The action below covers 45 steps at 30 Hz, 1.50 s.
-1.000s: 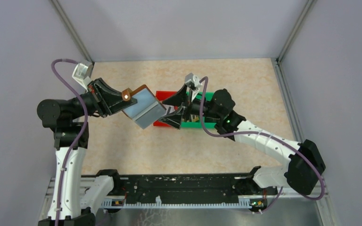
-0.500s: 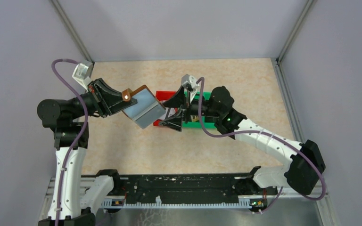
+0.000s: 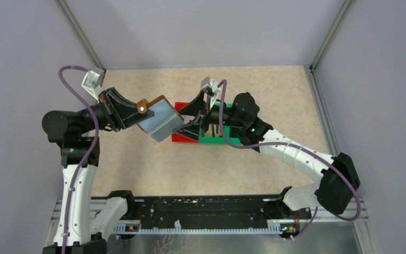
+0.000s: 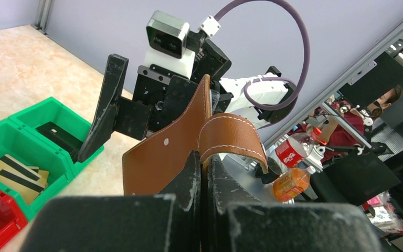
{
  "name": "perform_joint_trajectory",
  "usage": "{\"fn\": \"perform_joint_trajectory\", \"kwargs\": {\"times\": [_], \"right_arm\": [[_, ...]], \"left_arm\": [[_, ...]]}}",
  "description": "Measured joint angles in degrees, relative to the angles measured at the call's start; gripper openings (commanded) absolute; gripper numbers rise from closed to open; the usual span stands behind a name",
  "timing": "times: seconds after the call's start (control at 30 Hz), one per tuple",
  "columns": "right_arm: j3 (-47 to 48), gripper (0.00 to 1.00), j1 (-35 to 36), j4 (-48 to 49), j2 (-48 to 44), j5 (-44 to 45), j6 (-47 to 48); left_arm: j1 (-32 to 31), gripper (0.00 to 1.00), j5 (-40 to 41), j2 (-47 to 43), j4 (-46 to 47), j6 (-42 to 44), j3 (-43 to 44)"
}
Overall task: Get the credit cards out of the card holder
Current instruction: Remove the credit card from the card holder.
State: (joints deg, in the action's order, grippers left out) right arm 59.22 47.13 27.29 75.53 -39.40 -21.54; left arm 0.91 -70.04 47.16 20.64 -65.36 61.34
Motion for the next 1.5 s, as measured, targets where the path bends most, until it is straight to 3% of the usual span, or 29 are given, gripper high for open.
{"fn": "perform_joint_trajectory", "kwargs": {"times": [0.5,0.9,0.97,1.17,1.27,1.3,1.33,1.37,1.5], "right_arm": [[3.9,0.85,1.1,2.3,1.9,4.3,0.1],[8.1,0.82,4.5,7.8,6.3,-0.9,-2.2],[8.4,0.75,4.5,8.5,6.4,-1.3,-2.8],[10.5,0.25,4.5,10.9,7.5,-2.6,-5.7],[11.1,0.08,4.5,12.3,8.6,-4.4,-8.2],[11.2,0.07,4.5,12.9,8.8,-5.0,-9.1],[11.2,0.05,4.5,13.4,9.1,-5.5,-10.1],[11.2,0.03,4.5,13.7,9.4,-5.8,-10.8],[11.2,0.02,4.5,13.3,10.1,-5.7,-12.1]], "left_arm": [[0.0,0.0,0.0,0.4,0.0,-0.7,0.0],[0.0,0.0,-0.4,0.3,0.0,-0.9,-0.2],[0.0,0.0,-0.7,0.2,0.2,-0.9,-0.6],[0.0,0.0,-1.1,0.1,0.3,-1.0,-1.9],[0.2,0.0,-1.1,0.1,0.3,-0.5,-2.1],[0.2,0.09,-1.2,0.1,0.0,-0.1,-2.1],[0.3,0.3,-1.4,0.1,-0.5,0.6,-2.2],[0.3,0.44,-1.4,0.0,-1.0,1.7,-2.2],[0.2,0.75,-1.9,-0.4,-7.7,10.4,-1.3]]}}
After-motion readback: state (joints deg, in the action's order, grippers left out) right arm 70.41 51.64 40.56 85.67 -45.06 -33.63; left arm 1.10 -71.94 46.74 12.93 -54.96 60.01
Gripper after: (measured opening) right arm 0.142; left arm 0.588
